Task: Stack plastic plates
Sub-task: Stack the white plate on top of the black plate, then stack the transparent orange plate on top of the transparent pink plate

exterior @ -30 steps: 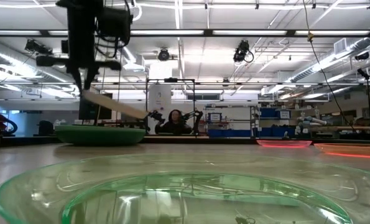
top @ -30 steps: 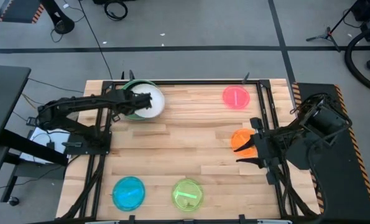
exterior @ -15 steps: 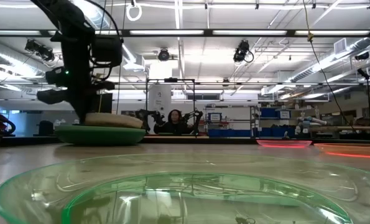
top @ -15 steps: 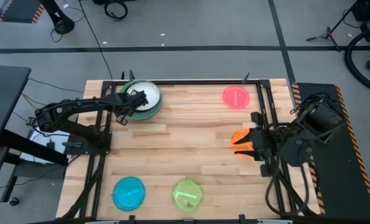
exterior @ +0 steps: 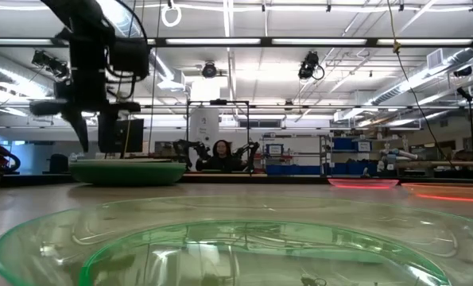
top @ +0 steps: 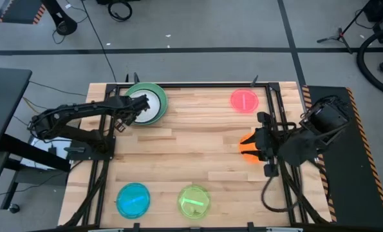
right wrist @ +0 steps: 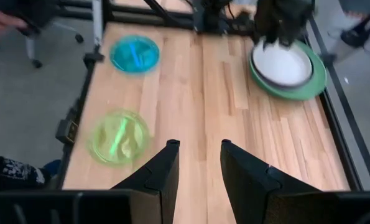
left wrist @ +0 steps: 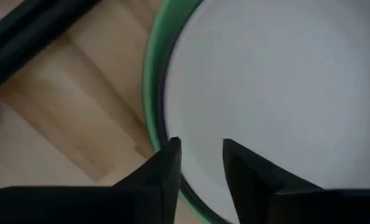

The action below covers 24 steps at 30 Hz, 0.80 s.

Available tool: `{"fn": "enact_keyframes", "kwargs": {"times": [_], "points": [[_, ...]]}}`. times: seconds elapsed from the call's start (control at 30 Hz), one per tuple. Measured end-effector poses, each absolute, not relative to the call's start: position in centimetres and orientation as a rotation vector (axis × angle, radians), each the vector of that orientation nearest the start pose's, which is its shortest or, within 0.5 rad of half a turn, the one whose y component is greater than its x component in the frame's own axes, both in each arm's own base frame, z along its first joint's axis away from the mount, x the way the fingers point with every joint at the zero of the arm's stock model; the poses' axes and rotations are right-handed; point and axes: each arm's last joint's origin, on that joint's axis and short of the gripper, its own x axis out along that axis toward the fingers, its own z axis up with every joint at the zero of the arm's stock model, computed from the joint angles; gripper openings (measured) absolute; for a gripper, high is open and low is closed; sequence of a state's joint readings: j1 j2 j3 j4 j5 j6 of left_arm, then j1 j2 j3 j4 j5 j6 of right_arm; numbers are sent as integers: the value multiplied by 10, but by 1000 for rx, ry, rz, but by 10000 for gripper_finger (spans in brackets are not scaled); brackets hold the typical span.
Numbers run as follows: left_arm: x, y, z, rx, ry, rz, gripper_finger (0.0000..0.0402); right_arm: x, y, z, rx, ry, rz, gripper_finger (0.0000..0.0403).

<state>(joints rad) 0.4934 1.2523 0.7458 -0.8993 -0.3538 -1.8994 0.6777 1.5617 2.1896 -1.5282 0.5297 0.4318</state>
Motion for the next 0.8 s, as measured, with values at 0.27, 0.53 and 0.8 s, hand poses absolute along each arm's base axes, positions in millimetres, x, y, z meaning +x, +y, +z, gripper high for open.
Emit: {"fn": "enact_keyframes", "kwargs": {"times": [0.27, 0.53, 0.8], "points": [[168, 84, 261, -1379, 266, 1509, 171, 212, 149, 425, -74, 993, -144, 126], [183, 21, 311, -1146, 313, 1081, 173, 220, 157, 316, 37, 1336, -315, 130], [191, -44, 320, -849, 281, 735, 173, 217, 132, 212, 276, 1611, -381, 191]]}}
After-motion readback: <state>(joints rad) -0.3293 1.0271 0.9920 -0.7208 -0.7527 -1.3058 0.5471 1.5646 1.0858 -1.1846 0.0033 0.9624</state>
